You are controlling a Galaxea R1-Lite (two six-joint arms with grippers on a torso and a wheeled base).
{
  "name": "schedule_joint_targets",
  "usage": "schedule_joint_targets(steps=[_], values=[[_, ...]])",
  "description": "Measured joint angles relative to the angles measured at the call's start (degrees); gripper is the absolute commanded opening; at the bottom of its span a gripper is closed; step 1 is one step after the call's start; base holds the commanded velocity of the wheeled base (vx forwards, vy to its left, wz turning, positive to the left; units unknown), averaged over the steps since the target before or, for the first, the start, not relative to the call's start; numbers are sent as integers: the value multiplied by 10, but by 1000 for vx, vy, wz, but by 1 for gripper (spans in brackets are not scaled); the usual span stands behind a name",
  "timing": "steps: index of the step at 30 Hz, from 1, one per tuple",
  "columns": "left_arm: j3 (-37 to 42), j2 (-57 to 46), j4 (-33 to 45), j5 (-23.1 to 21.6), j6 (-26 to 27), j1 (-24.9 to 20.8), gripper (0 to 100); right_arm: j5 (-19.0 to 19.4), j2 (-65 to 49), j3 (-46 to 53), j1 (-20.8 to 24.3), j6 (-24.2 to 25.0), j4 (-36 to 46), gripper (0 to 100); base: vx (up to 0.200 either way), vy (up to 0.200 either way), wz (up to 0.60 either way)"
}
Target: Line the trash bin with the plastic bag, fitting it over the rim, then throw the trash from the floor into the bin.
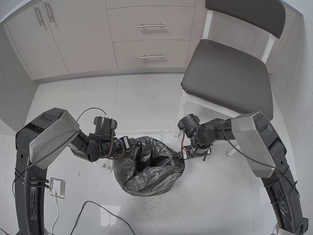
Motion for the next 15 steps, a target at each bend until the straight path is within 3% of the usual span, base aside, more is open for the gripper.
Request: schedule_joint_targets(steps=[8, 15], values=[[0, 2, 0, 0, 0, 1, 100, 1, -6, 0, -3, 0, 8, 100, 0, 0, 0], [-2, 2, 0, 0, -1, 1, 100, 9, -54, 0, 3, 2, 89, 100, 0, 0, 0]])
